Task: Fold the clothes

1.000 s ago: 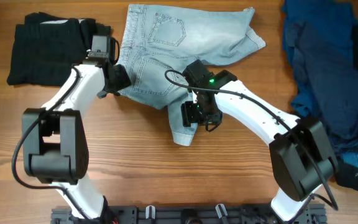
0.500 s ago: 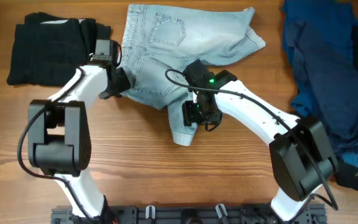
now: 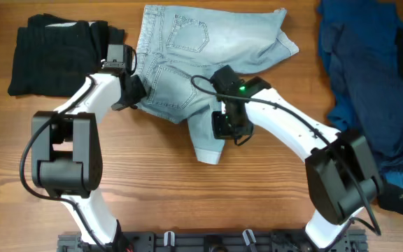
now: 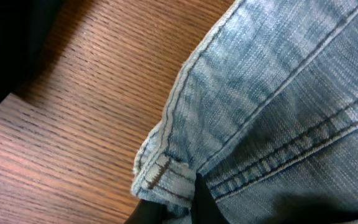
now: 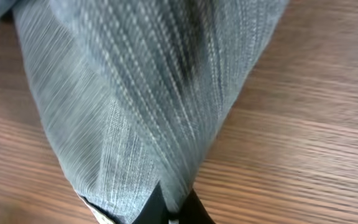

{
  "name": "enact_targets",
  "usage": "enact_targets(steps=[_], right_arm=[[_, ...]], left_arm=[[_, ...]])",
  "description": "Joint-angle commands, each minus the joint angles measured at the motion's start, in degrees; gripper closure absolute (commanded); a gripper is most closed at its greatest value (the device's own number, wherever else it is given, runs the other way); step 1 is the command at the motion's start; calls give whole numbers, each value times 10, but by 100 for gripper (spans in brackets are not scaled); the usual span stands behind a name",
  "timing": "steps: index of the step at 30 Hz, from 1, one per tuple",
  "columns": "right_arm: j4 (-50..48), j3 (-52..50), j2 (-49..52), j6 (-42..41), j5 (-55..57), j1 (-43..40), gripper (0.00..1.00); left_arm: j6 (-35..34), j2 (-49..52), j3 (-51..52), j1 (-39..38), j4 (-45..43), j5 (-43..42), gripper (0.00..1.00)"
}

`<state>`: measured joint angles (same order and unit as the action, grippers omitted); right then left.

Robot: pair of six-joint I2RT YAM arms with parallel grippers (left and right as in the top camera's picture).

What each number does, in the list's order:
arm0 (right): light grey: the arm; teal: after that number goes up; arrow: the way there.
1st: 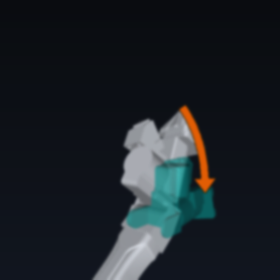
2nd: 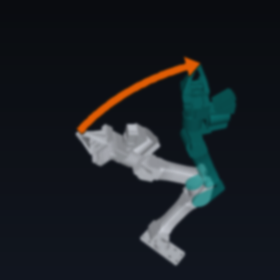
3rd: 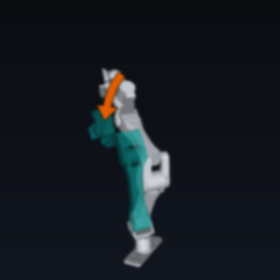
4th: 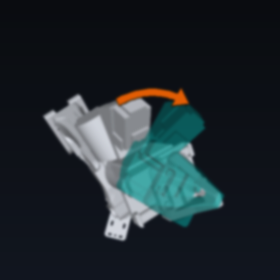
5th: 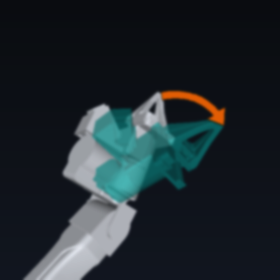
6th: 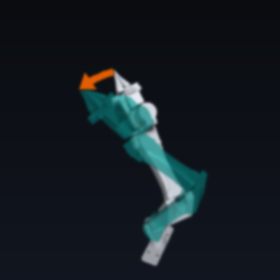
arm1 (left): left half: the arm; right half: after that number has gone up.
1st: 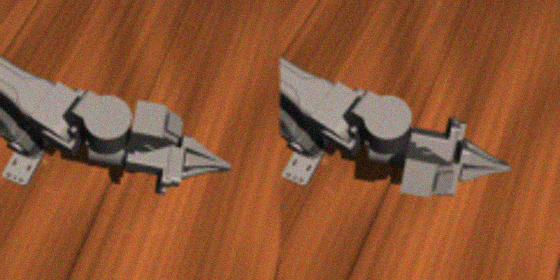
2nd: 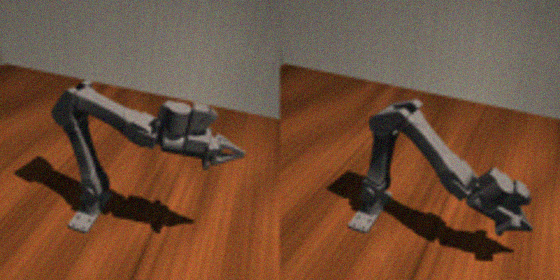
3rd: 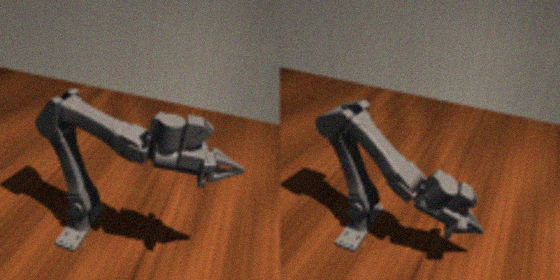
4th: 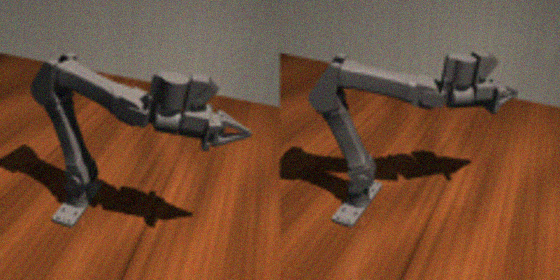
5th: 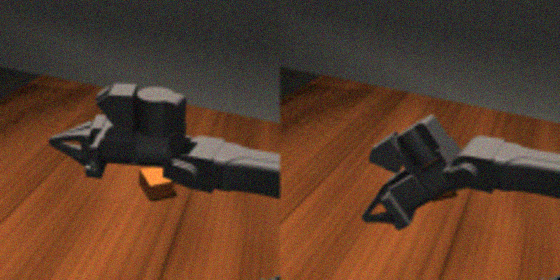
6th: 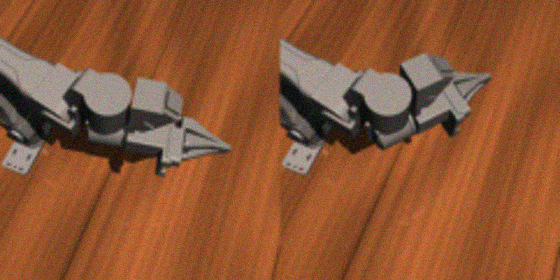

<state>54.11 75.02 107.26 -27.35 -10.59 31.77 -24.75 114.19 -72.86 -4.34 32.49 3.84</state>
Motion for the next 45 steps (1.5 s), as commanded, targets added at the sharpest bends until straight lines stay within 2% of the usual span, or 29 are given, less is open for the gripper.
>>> enact_targets(steps=[1,4,5,9,13,16,20,27,34,37,44,45], right_arm=[[-7,-5,-3,4,8,-4,85],[-17,-5,-3,4,1,6,56],[-21,-5,-3,4,3,10,51],[-30,-5,2,4,3,19,50],[-35,-5,13,3,3,19,52],[-40,-5,27,2,0,19,63],[-40,-5,38,1,-1,19,96],[16,22,24,10,32,-16,96],[120,137,5,145,59,-134,96],[135,193,5,214,79,-176,96],[101,236,6,259,188,-217,96],[97,235,9,256,203,-217,83]], left_arm=[[-2,19,6,28,0,20,96],[-1,19,6,35,0,20,96],[-1,19,6,37,0,20,96],[-1,19,6,41,-6,20,96],[-1,19,6,43,-10,21,96],[-1,19,6,42,-12,21,96],[-1,19,6,43,-15,20,96],[-1,19,6,43,-14,20,96],[-1,18,6,51,-15,20,96],[-1,16,6,56,-14,20,96],[1,16,6,60,-13,20,96],[1,16,6,60,-12,20,96]])
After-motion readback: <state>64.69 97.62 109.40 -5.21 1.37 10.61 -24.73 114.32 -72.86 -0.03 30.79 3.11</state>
